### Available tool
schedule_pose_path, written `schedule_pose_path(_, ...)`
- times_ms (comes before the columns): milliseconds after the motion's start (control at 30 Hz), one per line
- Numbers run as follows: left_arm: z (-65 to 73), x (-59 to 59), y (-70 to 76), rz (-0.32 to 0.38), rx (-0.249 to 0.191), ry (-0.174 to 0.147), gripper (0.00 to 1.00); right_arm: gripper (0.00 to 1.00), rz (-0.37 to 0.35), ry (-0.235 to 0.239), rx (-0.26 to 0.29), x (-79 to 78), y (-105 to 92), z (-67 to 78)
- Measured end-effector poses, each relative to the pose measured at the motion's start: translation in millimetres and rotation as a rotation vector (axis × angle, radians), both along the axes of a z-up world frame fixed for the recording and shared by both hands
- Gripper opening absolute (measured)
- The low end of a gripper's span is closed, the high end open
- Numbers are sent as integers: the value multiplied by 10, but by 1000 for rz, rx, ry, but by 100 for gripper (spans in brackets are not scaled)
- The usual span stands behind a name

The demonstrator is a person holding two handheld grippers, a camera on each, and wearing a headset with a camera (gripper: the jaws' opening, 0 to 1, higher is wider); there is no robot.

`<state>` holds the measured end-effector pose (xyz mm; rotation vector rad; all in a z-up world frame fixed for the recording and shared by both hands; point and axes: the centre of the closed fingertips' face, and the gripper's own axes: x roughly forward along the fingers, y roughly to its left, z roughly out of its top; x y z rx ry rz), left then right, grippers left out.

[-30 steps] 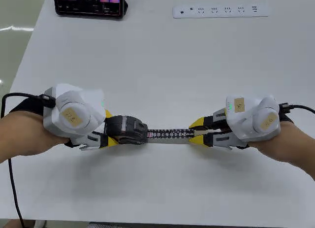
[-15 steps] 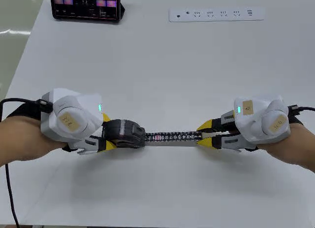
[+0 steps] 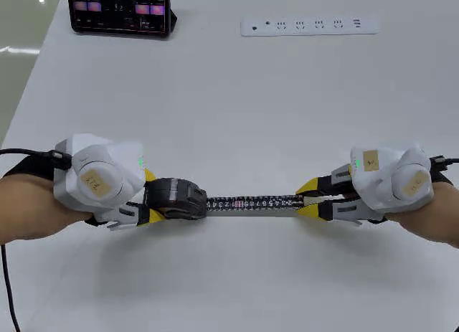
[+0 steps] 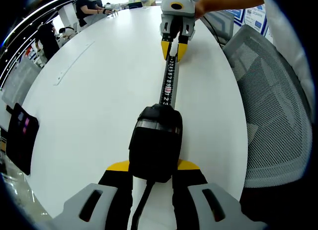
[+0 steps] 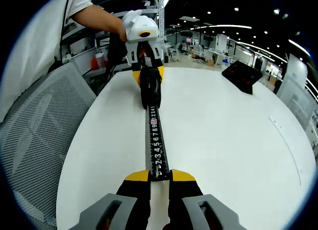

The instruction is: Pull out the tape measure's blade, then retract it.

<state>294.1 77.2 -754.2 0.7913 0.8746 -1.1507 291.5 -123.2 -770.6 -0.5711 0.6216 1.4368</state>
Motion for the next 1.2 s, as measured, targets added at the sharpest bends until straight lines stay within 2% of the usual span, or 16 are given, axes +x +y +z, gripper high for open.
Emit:
schedule_pose_path(600,-2,-1,-2,0,2,4,25,9,-10,6,-22,0,-183,39)
schedule_pose_path(1200,-8,2,3,-2,6,5,25,9,-10,9,-64,-19,-343,-2)
